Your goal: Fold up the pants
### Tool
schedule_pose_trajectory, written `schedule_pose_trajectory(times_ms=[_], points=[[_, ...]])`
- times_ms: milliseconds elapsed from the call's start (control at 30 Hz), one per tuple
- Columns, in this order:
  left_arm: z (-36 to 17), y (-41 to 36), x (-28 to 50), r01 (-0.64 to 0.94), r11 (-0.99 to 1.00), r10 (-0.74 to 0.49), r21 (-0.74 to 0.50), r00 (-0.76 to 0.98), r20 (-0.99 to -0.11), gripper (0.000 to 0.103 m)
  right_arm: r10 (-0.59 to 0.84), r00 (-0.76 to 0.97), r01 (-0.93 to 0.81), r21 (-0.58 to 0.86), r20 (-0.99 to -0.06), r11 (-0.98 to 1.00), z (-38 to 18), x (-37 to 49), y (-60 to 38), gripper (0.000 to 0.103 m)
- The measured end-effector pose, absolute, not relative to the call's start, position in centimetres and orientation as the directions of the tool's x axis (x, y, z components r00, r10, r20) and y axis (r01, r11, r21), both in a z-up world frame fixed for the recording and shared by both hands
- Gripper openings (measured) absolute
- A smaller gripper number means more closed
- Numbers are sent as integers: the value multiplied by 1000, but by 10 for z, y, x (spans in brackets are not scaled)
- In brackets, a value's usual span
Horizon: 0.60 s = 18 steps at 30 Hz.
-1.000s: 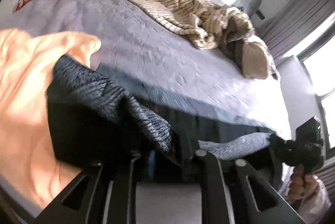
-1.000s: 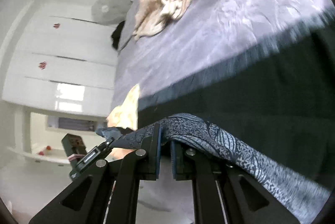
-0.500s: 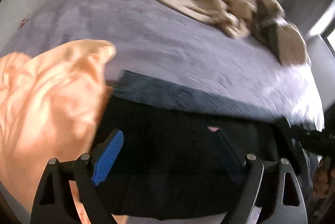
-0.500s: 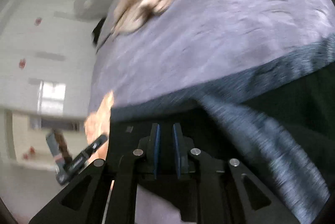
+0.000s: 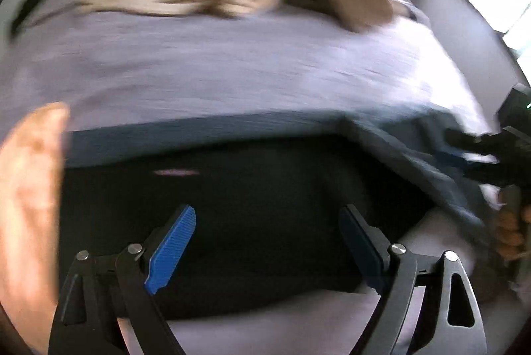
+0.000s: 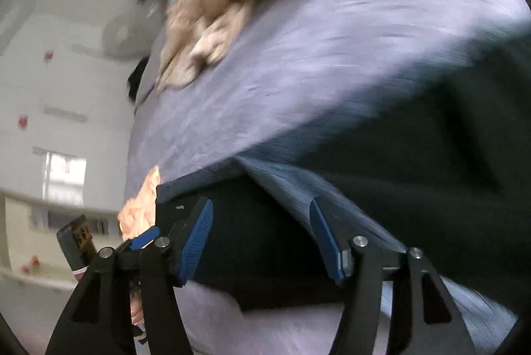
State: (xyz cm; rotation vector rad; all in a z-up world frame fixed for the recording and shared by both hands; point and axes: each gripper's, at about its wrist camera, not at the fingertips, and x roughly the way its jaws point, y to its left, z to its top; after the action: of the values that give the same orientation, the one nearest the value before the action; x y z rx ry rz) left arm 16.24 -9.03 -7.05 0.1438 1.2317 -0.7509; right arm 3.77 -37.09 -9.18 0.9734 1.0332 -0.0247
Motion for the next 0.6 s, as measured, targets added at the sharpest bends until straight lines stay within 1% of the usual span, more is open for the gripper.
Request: schedule_pose_trajectory(times_ms=[67, 100, 200, 267, 333, 433, 533, 600], points=[[-71, -131, 138, 630, 672, -506, -389, 8, -862, 89, 340, 575, 532, 656, -744, 535, -88, -13, -400, 65], [-73, -151, 127, 643, 641, -519, -420, -41, -854, 89, 297, 585, 583, 646, -755, 493, -86, -49, -417, 65], [-80, -200, 99, 652, 589, -531, -477, -133, -837, 89, 191, 548, 721, 576, -814, 385, -90, -147, -462, 65], [-85, -227, 84, 636, 577, -537, -512, -176, -825, 89, 155, 505, 781, 526, -849, 337, -96, -198, -479, 65], [-92, -251, 73, 610, 577, -539, -543, -215, -814, 89, 143, 465, 819, 486, -874, 306, -102, -238, -495, 65], [-105, -273, 68, 592, 593, -514, -545, -243, -823, 89, 158, 456, 838, 482, -876, 255, -116, -273, -503, 65], [-115, -283, 65, 577, 607, -500, -547, -258, -827, 89, 207, 480, 835, 516, -853, 189, -140, -293, -504, 65], [-120, -288, 66, 561, 613, -501, -556, -268, -823, 89, 243, 534, 807, 574, -810, 138, -157, -299, -501, 65]])
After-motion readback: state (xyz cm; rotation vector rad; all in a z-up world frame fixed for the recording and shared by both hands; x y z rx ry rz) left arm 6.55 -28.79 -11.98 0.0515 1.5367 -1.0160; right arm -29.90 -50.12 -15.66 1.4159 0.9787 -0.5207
